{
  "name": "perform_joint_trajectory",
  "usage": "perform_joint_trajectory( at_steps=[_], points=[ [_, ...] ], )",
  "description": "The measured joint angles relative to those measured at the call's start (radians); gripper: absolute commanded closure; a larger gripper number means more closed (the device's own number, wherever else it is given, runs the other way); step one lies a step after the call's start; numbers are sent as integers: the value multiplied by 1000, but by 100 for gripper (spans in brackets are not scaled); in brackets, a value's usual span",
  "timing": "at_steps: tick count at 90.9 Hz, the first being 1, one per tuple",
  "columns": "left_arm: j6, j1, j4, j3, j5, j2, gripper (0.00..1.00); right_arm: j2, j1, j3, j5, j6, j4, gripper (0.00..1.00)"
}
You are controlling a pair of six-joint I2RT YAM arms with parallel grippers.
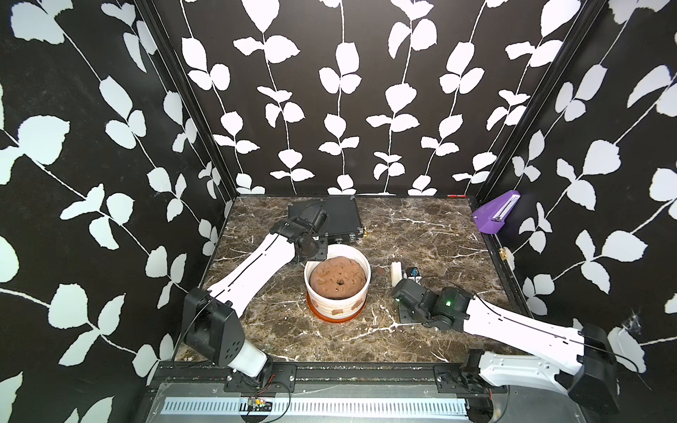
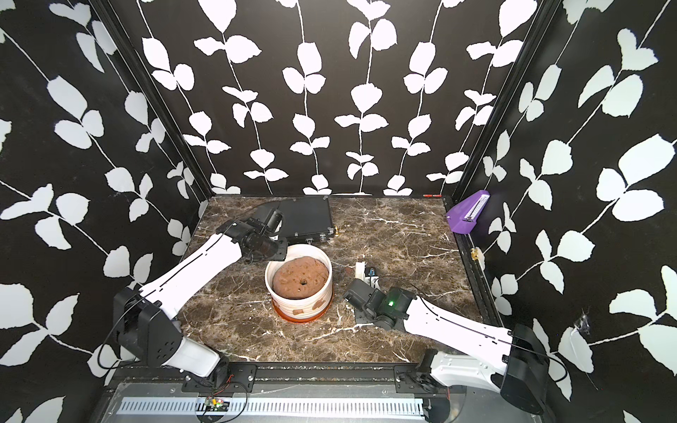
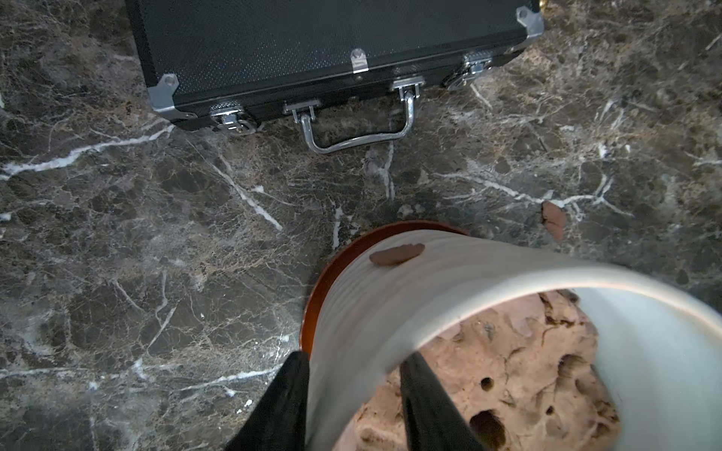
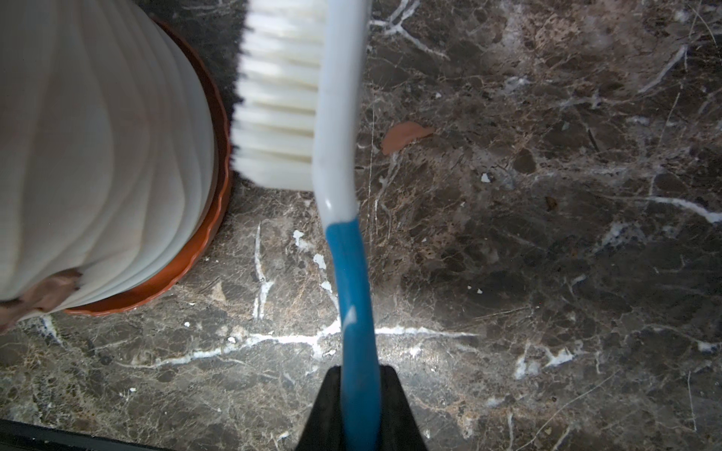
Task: Scrub the dried mud off the ceramic pot
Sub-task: Rotate the pot on the tray.
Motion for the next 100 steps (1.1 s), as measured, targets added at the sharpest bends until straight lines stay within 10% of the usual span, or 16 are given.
perform_joint_trajectory(
  at_steps=[23, 100],
  points=[
    [99, -15, -91, 0, 36, -27, 100, -2, 0, 16, -2, -1, -3, 100],
    [-27, -4, -2, -134, 28, -158, 100, -42, 4, 23, -23, -14, -6, 100]
  ],
)
